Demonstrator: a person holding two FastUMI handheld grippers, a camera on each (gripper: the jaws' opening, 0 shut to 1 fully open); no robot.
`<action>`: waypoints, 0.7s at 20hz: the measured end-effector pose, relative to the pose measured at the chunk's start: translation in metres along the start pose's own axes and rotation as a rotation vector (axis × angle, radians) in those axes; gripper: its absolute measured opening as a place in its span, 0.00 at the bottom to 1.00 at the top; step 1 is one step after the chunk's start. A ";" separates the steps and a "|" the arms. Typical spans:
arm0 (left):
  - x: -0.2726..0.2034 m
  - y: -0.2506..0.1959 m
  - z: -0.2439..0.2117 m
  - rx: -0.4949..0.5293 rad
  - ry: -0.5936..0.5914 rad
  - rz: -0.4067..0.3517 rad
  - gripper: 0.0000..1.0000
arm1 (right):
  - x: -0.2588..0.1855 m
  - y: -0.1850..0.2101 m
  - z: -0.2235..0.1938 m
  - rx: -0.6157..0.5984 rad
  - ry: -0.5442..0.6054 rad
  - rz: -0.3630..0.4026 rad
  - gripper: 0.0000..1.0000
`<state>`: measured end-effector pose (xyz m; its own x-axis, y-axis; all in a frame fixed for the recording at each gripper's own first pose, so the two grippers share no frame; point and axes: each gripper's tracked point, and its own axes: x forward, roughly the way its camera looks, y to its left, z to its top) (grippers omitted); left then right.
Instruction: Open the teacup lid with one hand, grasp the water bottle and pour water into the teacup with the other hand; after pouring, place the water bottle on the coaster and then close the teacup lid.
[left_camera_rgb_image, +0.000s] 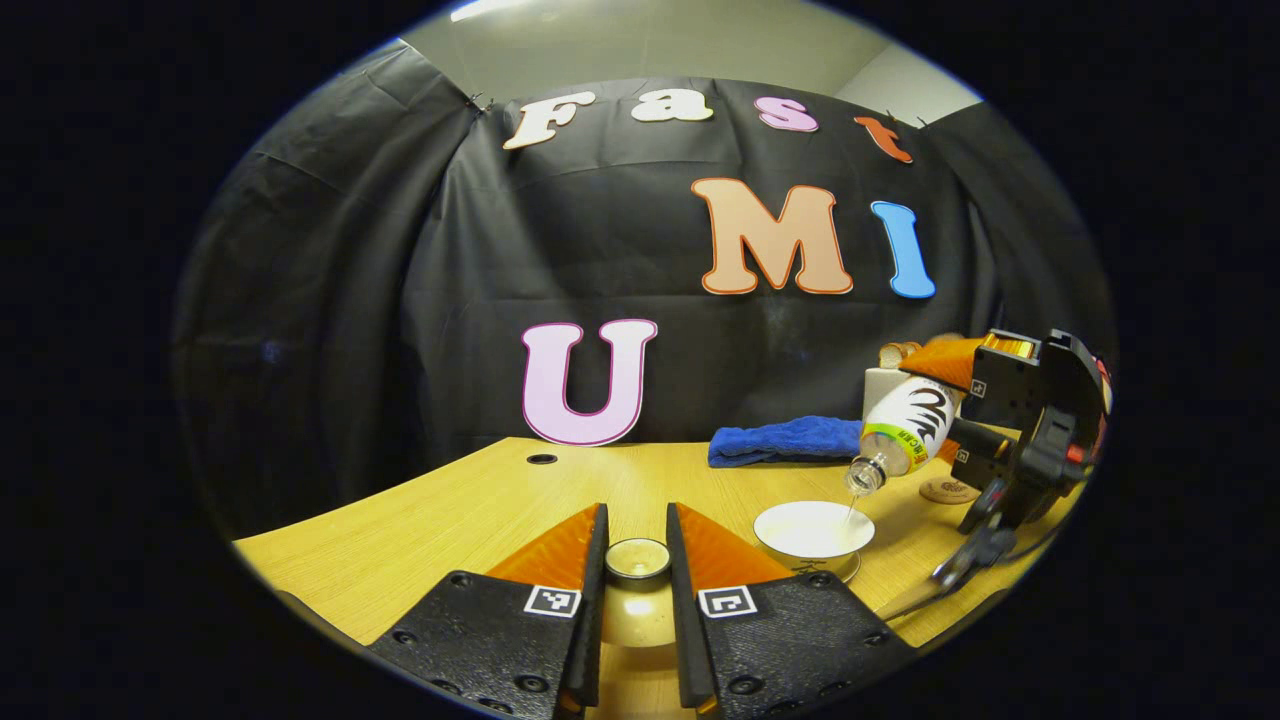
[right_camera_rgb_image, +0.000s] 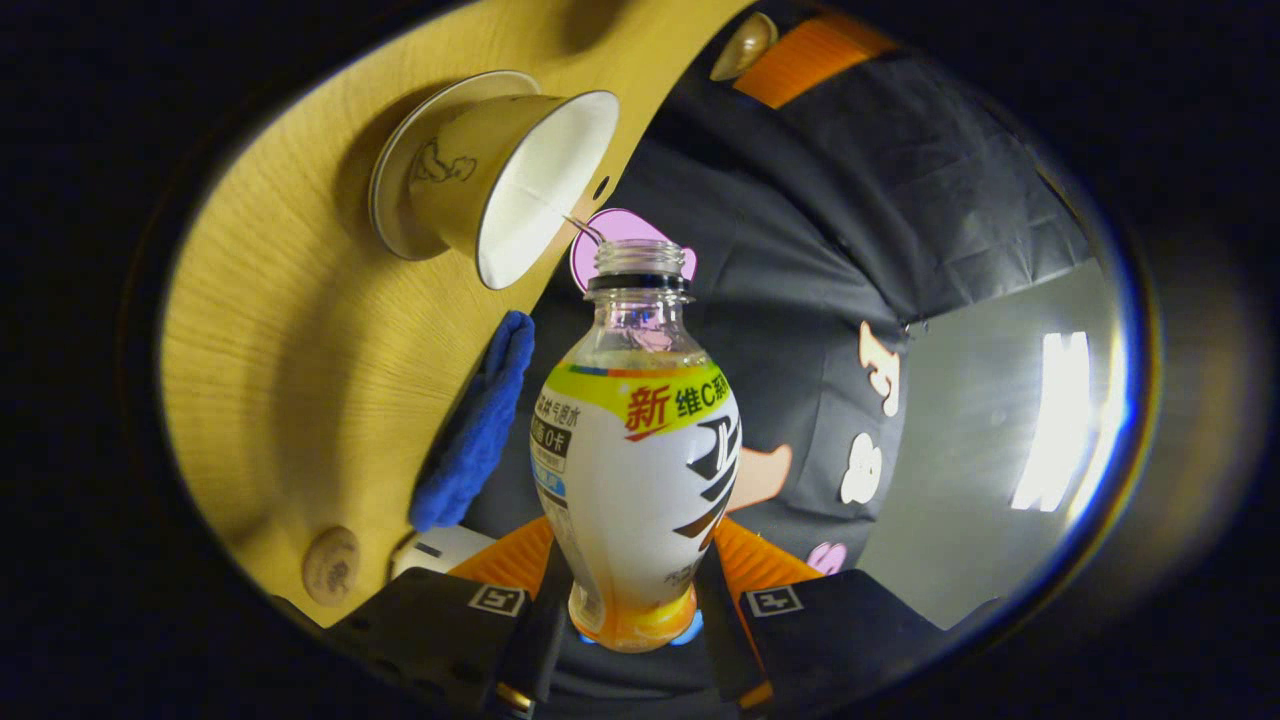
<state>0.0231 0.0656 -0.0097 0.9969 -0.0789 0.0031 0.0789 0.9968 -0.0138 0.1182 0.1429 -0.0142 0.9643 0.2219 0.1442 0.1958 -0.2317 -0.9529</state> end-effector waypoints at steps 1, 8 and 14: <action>0.000 0.000 0.001 0.001 0.000 0.000 0.28 | -0.001 0.008 -0.006 0.110 0.024 0.051 0.66; 0.000 0.000 0.000 0.002 -0.001 -0.001 0.28 | -0.011 0.017 -0.018 0.988 0.121 0.325 0.61; 0.000 0.000 0.001 0.002 -0.001 -0.001 0.28 | -0.017 0.007 -0.044 1.493 0.125 0.319 0.65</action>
<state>0.0236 0.0661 -0.0090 0.9968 -0.0800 0.0043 0.0801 0.9967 -0.0121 0.1108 0.0962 -0.0118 0.9534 0.2531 -0.1645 -0.2947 0.8981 -0.3263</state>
